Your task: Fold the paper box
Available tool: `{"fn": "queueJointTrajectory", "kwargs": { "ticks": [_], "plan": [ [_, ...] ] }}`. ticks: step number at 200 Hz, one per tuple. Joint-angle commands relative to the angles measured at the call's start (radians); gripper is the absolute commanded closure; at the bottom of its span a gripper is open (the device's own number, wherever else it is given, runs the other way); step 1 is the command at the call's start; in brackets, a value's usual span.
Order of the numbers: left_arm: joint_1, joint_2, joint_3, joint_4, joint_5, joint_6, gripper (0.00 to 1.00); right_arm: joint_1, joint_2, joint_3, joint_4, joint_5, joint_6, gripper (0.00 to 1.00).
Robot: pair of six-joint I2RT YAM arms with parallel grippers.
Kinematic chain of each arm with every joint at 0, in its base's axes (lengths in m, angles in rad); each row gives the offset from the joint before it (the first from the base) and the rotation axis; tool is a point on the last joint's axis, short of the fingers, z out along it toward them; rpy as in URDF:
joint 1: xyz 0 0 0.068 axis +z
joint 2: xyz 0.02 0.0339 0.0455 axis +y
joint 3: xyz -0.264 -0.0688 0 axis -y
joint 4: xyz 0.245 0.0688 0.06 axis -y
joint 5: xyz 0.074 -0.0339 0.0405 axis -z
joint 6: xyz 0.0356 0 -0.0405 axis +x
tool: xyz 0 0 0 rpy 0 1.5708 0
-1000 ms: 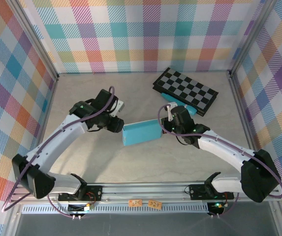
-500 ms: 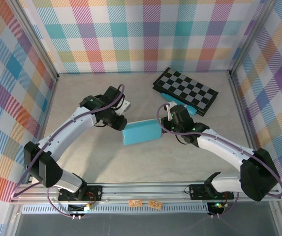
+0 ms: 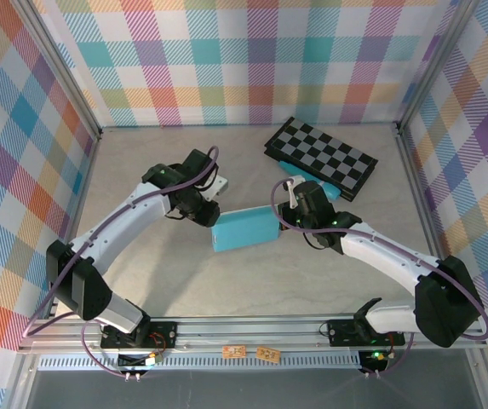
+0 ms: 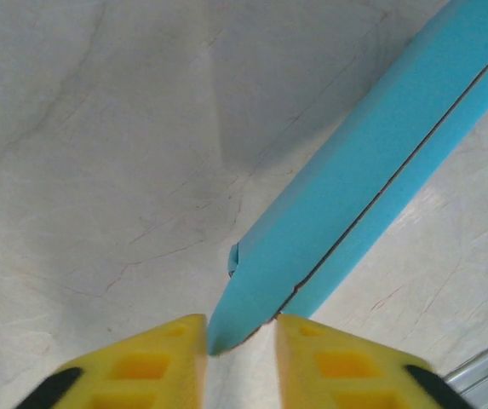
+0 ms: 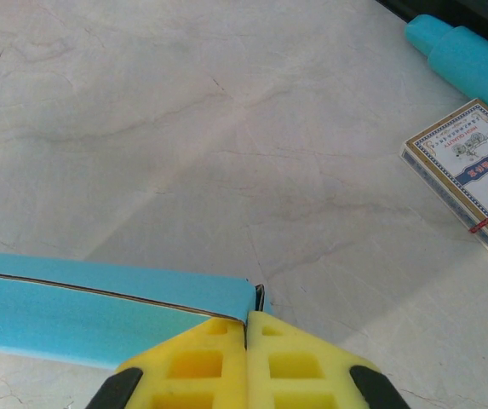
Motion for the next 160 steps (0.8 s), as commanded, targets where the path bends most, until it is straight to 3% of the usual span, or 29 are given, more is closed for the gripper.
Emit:
{"fn": "queueJointTrajectory", "kwargs": {
  "ticks": [1, 76, 160],
  "plan": [
    [0.007, 0.033, 0.032, -0.031, 0.025, 0.006, 0.82, 0.008, 0.032, -0.009, -0.136, 0.000, 0.011, 1.00],
    [0.007, 0.050, 0.064, -0.035, 0.047, -0.074, 0.90, 0.010, 0.025, -0.006, -0.139, 0.006, 0.018, 1.00],
    [0.007, 0.034, 0.074, -0.035, 0.023, -0.098, 0.79, 0.011, 0.033, -0.002, -0.143, 0.006, 0.015, 1.00]
  ]
}}
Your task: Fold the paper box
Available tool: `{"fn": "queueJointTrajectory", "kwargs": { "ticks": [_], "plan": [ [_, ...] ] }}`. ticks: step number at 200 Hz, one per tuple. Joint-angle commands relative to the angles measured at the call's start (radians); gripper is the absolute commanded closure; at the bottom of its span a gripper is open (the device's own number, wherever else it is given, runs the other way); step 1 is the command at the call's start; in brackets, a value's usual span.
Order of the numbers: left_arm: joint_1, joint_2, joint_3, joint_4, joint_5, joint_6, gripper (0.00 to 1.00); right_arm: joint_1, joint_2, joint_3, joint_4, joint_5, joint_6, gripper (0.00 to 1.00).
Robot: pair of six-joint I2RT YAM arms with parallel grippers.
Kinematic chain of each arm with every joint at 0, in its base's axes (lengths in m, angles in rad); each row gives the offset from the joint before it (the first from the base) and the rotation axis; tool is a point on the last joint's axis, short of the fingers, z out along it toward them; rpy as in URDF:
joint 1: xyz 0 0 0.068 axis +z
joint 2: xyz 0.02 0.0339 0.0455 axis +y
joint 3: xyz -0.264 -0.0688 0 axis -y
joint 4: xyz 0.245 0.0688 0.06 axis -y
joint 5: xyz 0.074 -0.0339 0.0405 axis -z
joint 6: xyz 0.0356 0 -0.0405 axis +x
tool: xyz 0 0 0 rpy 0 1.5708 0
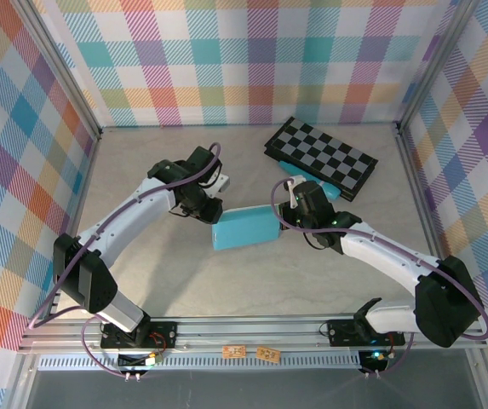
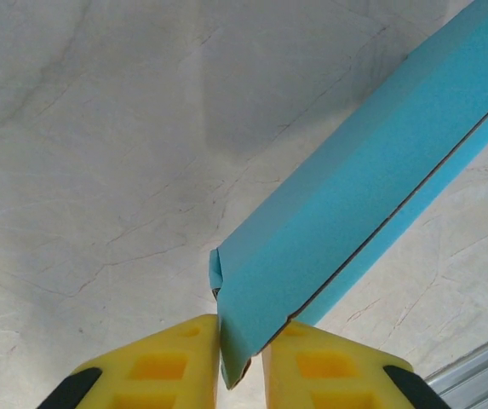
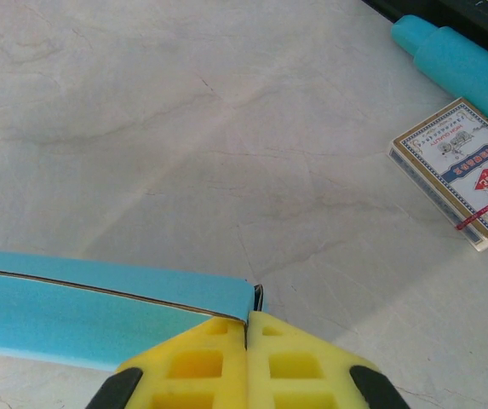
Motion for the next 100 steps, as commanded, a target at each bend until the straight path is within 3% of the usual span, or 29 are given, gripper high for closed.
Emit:
{"fn": "queueJointTrajectory", "kwargs": {
  "ticks": [1, 65, 100],
  "plan": [
    [0.007, -0.011, 0.030, -0.024, -0.005, -0.013, 0.80, 0.009, 0.033, -0.005, -0.132, -0.020, 0.012, 1.00],
    [0.007, -0.024, 0.016, -0.019, -0.008, -0.005, 0.81, 0.009, 0.038, -0.002, -0.135, -0.020, 0.013, 1.00],
    [0.007, -0.042, 0.026, -0.024, -0.037, 0.004, 0.74, 0.009, 0.036, -0.001, -0.141, -0.019, 0.013, 1.00]
  ]
}}
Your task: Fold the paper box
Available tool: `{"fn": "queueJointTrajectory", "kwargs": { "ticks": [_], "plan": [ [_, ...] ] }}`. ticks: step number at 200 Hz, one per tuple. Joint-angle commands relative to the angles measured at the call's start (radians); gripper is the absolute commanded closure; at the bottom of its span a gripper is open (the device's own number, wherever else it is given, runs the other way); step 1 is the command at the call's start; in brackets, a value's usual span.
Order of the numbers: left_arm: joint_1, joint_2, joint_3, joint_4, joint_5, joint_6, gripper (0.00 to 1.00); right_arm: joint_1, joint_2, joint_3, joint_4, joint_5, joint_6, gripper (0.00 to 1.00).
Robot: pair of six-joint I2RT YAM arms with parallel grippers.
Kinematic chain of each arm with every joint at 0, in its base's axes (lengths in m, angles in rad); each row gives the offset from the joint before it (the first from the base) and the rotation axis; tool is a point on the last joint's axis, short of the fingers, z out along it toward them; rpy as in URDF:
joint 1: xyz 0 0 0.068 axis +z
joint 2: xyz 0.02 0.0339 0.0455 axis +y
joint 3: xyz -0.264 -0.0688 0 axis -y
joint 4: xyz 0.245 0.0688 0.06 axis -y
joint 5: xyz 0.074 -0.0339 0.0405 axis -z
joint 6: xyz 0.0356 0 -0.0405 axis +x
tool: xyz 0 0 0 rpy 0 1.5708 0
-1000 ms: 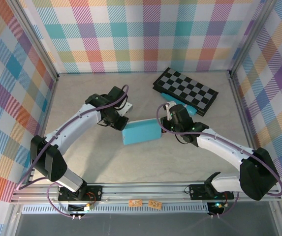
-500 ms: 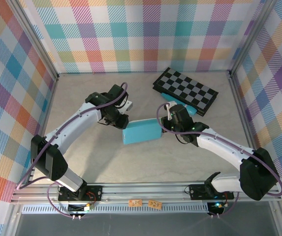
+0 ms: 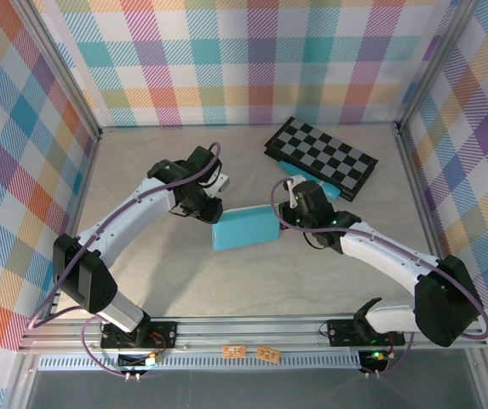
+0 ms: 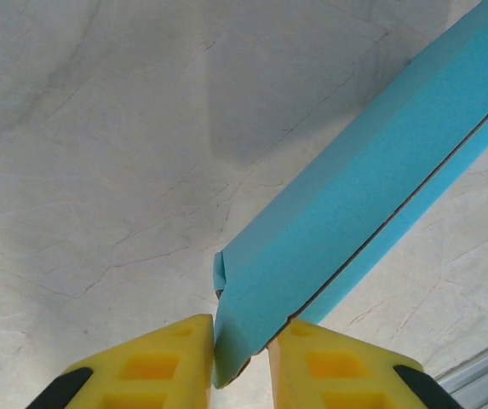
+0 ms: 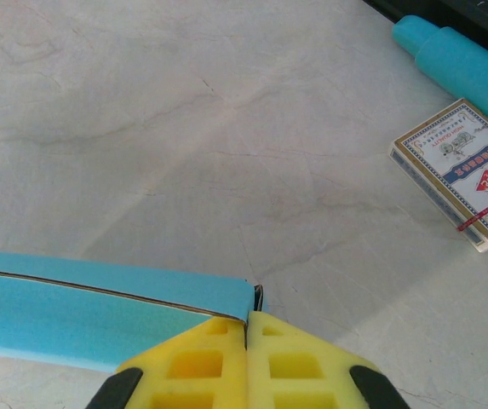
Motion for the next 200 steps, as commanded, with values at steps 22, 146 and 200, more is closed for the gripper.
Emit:
{"fn": "queueJointTrajectory", "kwargs": {
  "ticks": [22, 146, 200],
  "plan": [
    [0.007, -0.047, 0.016, -0.023, -0.022, 0.006, 0.74, 0.009, 0.035, -0.005, -0.136, -0.017, 0.012, 1.00],
    [0.006, -0.037, 0.008, -0.020, 0.014, -0.057, 0.94, 0.009, 0.035, 0.003, -0.141, -0.015, 0.022, 1.00],
    [0.003, -0.030, -0.008, 0.028, 0.035, -0.218, 0.98, 0.022, 0.034, 0.015, -0.142, 0.007, 0.049, 1.00]
  ]
}}
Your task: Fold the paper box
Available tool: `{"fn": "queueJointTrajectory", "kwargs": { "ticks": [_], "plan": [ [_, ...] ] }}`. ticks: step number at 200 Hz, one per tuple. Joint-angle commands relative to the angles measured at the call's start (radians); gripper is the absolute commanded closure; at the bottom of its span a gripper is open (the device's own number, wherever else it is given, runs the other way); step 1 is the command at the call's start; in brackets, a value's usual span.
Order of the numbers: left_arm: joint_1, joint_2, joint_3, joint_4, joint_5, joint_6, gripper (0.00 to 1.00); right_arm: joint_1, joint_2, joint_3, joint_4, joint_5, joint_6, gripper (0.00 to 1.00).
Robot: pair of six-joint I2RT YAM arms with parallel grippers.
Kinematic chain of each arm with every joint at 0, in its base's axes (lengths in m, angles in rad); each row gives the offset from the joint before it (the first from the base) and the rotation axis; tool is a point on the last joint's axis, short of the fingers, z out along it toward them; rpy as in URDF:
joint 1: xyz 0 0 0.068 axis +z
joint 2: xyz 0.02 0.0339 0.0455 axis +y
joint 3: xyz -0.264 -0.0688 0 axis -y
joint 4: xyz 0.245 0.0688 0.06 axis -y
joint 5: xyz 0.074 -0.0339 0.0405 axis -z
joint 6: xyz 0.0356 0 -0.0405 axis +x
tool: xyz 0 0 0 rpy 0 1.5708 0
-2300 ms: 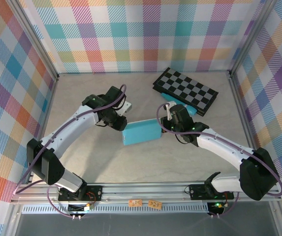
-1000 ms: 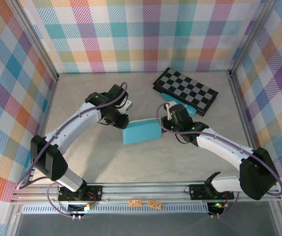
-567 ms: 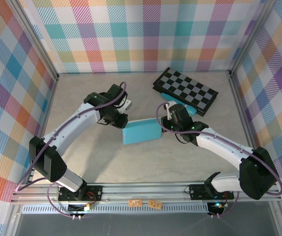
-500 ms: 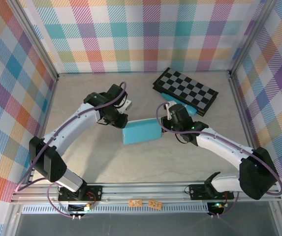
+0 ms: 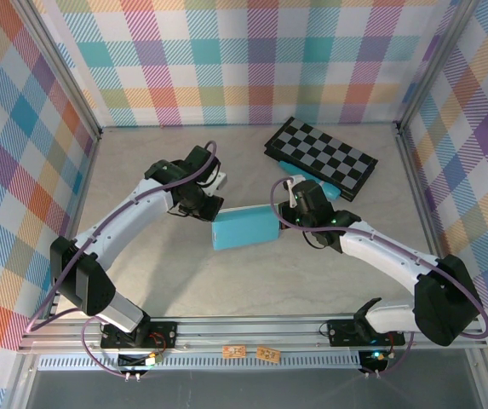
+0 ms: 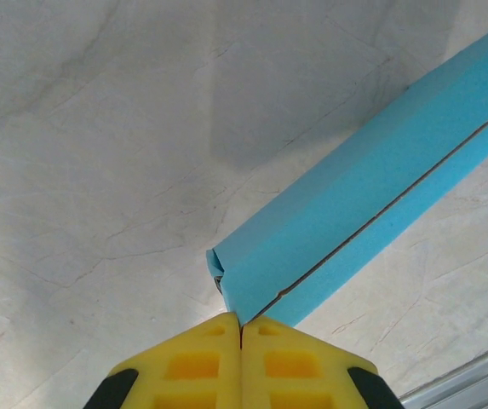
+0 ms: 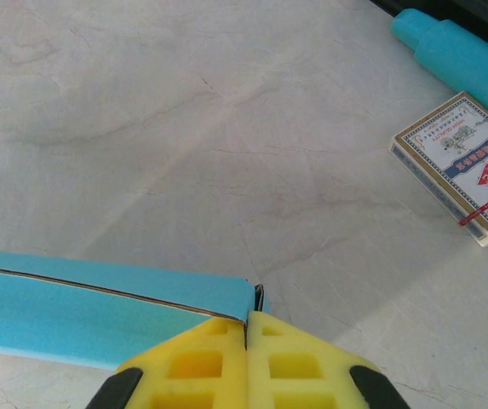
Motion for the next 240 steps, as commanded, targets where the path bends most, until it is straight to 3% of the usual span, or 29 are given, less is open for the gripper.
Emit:
{"fn": "queueJointTrajectory", "kwargs": {
  "ticks": [1, 109, 176, 240],
  "plan": [
    [0.003, -0.013, -0.009, 0.021, 0.035, -0.109, 0.98, 0.018, 0.027, 0.000, -0.121, 0.003, 0.027, 1.00],
    [-0.004, -0.106, -0.187, 0.251, -0.008, -0.289, 1.00, 0.054, 0.023, 0.002, -0.126, 0.066, 0.084, 1.00],
    [-0.005, -0.092, -0.204, 0.295, 0.012, -0.376, 1.00, 0.062, 0.020, 0.003, -0.131, 0.077, 0.087, 1.00],
    [-0.004, -0.096, -0.227, 0.305, 0.003, -0.367, 1.00, 0.061, 0.023, -0.002, -0.131, 0.075, 0.086, 1.00]
  ]
}}
